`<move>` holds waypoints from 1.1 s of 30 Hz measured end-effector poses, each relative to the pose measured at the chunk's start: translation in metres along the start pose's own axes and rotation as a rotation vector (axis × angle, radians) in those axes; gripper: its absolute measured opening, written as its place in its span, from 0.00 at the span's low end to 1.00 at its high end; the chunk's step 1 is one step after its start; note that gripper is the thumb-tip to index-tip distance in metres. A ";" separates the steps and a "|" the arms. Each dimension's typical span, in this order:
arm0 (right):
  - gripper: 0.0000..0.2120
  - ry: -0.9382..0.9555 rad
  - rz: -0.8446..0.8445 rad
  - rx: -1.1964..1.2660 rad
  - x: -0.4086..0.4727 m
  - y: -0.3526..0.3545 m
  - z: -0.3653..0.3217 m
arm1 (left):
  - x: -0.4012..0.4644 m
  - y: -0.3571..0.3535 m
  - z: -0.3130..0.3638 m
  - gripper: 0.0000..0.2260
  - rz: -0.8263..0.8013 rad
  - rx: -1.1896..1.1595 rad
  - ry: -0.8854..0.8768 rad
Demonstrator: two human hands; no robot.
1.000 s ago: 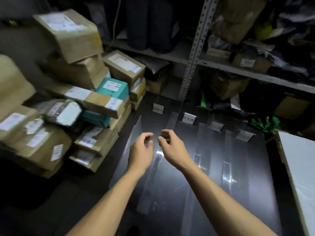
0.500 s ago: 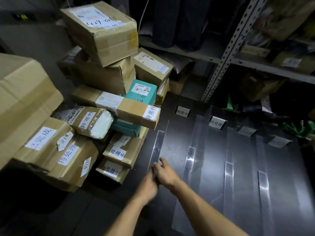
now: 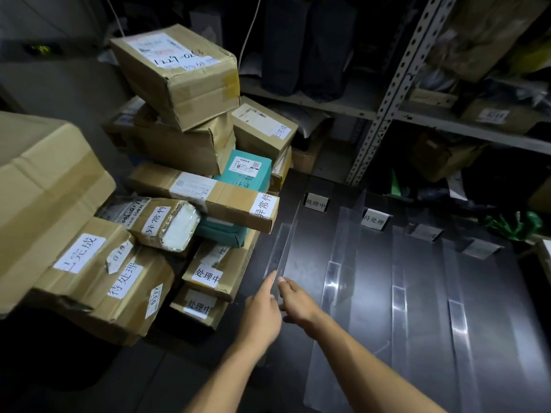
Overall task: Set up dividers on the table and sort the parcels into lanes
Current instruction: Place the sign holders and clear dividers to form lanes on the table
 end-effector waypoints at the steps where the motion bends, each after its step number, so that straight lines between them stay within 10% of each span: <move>1: 0.23 0.008 -0.002 0.012 -0.001 0.002 -0.002 | -0.002 0.002 0.006 0.23 0.013 0.009 -0.015; 15: 0.25 0.377 0.103 0.390 -0.063 0.150 -0.077 | -0.054 -0.036 0.150 0.23 0.142 0.105 -0.335; 33: 0.16 0.389 0.604 0.146 -0.154 0.528 0.036 | -0.096 -0.346 0.380 0.29 -0.570 -0.221 -0.438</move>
Point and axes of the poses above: each hand's wrist, its own x-axis towards the middle knuckle, its own y-axis out of the back of the hand, z = x × y, the point moved 3 cm from there along x, towards the middle knuckle, and after that the axes turned 7 degrees about x, right-handed, at the moved point
